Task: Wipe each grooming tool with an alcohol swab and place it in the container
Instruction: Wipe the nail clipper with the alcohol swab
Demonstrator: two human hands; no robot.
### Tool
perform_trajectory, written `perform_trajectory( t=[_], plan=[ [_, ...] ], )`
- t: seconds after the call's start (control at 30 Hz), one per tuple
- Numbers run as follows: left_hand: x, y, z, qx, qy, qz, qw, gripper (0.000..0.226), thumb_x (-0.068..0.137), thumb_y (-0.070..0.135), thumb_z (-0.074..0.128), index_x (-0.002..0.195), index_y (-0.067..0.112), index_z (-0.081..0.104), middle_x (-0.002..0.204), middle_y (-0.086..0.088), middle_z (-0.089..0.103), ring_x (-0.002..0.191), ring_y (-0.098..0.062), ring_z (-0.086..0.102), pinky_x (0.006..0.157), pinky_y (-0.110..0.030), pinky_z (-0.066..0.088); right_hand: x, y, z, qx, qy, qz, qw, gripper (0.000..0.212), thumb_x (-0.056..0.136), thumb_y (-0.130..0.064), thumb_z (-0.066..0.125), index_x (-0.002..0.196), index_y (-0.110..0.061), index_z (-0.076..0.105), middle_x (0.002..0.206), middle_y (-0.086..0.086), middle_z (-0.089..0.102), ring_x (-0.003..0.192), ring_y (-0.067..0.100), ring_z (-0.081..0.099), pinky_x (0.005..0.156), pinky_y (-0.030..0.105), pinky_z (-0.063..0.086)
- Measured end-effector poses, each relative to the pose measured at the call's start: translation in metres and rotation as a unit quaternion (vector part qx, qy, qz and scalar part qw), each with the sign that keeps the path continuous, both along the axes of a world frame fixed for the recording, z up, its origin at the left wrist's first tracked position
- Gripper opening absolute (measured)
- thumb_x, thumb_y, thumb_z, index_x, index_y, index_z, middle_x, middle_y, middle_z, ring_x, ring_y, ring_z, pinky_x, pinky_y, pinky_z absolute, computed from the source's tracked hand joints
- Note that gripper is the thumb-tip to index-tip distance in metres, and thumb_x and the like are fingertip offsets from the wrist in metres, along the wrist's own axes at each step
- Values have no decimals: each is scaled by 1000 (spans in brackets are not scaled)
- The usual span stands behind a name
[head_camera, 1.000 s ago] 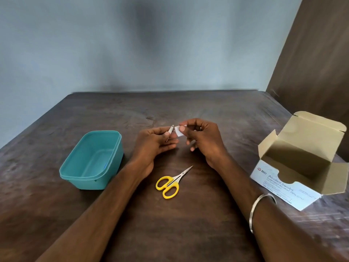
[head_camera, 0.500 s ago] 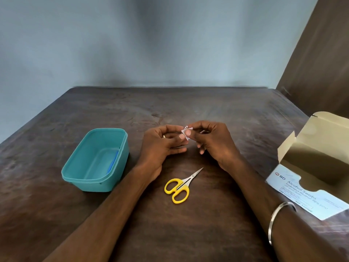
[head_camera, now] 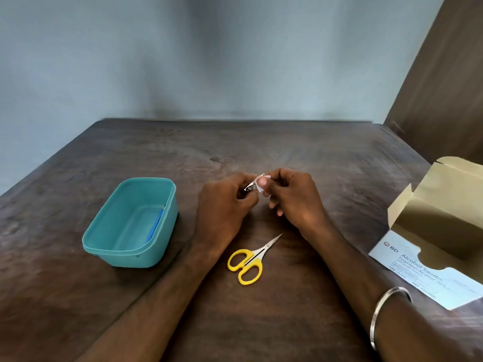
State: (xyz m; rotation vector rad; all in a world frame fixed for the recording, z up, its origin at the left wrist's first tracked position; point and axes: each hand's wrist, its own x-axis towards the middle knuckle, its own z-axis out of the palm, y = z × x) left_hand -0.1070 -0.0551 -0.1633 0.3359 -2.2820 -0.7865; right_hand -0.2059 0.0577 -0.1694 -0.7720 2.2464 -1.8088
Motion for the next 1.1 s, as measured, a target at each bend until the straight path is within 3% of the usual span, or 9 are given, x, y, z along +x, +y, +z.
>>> perform_trajectory(
  t=[0.2,0.33,0.5,0.7,0.87,1.1],
  plan=[
    [0,4,6,-106,-17,52,993,20,89,28,66,104,17,73,84,-4,75,69,-18,67,62,-33,51,7,-2,4,-13,-46,2,999,16,91,-30,71,81,-17,72,70,1,72,53,16,61,42,23,42],
    [0,4,7,-133,-42,60,988,18,92,27,64,100,13,72,84,-7,74,71,-21,66,64,-37,54,9,-2,7,-10,-65,-9,998,17,91,-32,71,84,-17,74,70,-1,73,54,13,62,44,23,43],
    [-1,3,8,-129,-80,88,984,23,94,28,61,112,18,69,94,-5,73,81,-20,66,68,-28,44,12,-3,7,7,-26,-15,1000,14,93,-28,68,81,-21,71,72,-2,72,53,11,62,46,16,41],
    [-2,1,8,-128,-89,94,983,22,91,30,65,111,20,69,98,-4,72,85,-20,66,75,-35,53,13,-5,9,13,31,-37,999,17,94,-25,67,77,-27,67,70,-5,69,52,11,60,45,19,44],
    [1,0,9,-90,-33,72,993,17,85,24,73,100,18,72,96,-3,75,82,-18,68,75,-33,55,8,-3,9,0,16,-54,998,15,95,-23,65,81,-21,69,71,-1,68,53,14,61,46,25,45],
    [2,-5,4,-70,-14,39,997,19,86,27,74,103,19,75,91,0,77,80,-14,70,76,-33,57,2,7,14,-16,-42,1,999,10,92,-22,70,95,-13,73,86,3,74,59,14,65,48,31,51]
  ],
)
